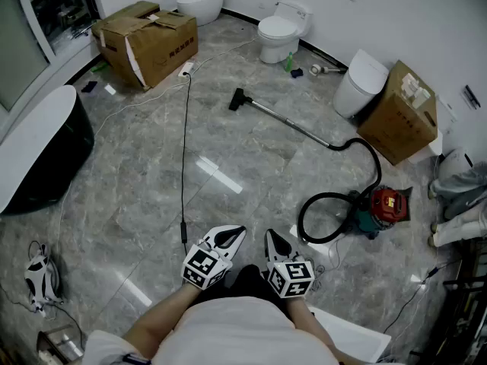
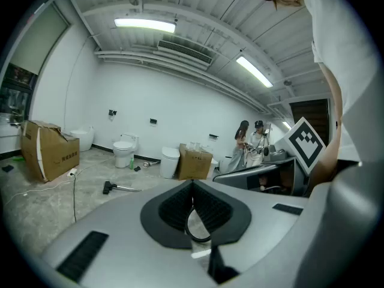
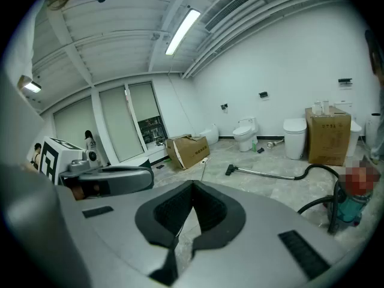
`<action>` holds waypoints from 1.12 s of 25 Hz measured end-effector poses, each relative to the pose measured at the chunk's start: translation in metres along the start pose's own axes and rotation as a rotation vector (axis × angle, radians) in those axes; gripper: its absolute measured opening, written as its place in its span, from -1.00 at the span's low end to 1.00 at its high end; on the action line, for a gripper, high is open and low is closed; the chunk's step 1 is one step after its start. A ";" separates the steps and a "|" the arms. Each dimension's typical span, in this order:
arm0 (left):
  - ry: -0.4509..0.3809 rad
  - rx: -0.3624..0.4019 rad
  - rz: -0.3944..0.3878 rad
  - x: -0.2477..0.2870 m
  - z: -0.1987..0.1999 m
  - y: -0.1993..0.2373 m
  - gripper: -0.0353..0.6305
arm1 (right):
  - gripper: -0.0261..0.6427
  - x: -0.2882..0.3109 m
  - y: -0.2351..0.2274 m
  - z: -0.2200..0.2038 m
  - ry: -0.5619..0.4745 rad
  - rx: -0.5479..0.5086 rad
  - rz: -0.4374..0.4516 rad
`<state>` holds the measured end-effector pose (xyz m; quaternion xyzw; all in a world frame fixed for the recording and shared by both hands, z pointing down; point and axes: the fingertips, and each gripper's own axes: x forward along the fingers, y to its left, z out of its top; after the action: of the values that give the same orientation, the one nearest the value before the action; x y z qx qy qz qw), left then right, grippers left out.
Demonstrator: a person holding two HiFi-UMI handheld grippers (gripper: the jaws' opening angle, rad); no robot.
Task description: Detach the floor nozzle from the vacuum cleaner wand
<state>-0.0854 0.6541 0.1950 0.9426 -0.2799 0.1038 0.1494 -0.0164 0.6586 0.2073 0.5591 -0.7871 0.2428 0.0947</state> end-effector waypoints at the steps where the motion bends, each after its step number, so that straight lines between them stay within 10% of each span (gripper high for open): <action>1: 0.001 0.000 -0.002 0.000 -0.001 -0.001 -0.86 | -0.88 0.000 0.000 -0.001 0.000 0.003 -0.002; 28: 0.014 -0.013 -0.035 -0.053 -0.018 0.028 -0.87 | -0.88 0.005 0.047 -0.017 -0.059 0.128 -0.069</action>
<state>-0.1468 0.6645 0.2035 0.9456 -0.2631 0.1059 0.1595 -0.0639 0.6746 0.2114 0.5975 -0.7528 0.2725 0.0440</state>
